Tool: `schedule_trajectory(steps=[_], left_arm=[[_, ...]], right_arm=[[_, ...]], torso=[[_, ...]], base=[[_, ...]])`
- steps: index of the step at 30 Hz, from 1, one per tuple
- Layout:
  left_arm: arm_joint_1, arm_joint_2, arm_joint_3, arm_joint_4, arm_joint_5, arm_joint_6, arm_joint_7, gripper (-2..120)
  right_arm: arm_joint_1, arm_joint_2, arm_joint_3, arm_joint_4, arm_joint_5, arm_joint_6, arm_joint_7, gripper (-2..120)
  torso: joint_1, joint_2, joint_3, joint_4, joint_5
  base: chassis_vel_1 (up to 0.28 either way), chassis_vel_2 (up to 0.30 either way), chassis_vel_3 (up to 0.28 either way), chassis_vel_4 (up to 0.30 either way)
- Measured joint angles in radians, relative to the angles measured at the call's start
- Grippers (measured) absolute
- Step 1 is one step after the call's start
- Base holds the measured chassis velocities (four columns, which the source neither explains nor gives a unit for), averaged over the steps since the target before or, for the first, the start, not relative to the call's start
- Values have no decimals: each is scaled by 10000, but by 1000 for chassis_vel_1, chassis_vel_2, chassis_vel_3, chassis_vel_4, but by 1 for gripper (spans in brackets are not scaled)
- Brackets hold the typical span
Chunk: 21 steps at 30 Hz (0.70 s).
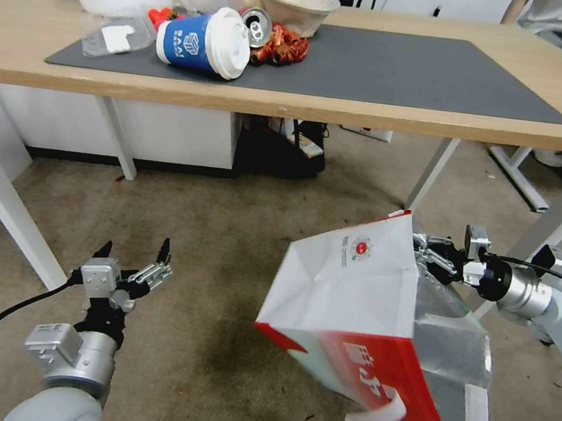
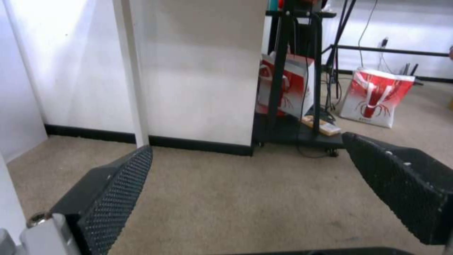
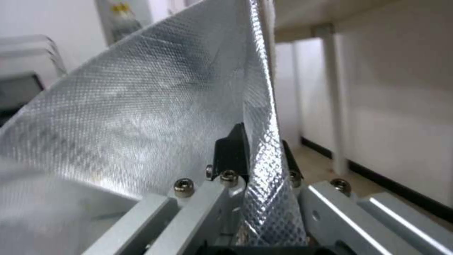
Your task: Pick up the food delivery bag from the floor and place it on the table.
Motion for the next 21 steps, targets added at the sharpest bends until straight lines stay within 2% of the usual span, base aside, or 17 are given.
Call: schedule_trajectory(steps=[9,21], left_arm=[[25,-73,-23,-94,-10,-91,-41,100],[13,-122,-34,-99,40,-350,-185,100]], right_arm=[[-231,159,120,537,1122,-473,-199,0],[-622,334,180,716,866,-695,-370,0]], torso=[[0,0,1,-1,-1],[0,0,0,-1,0]], base=[[0,0,0,0],[0,0,0,0]])
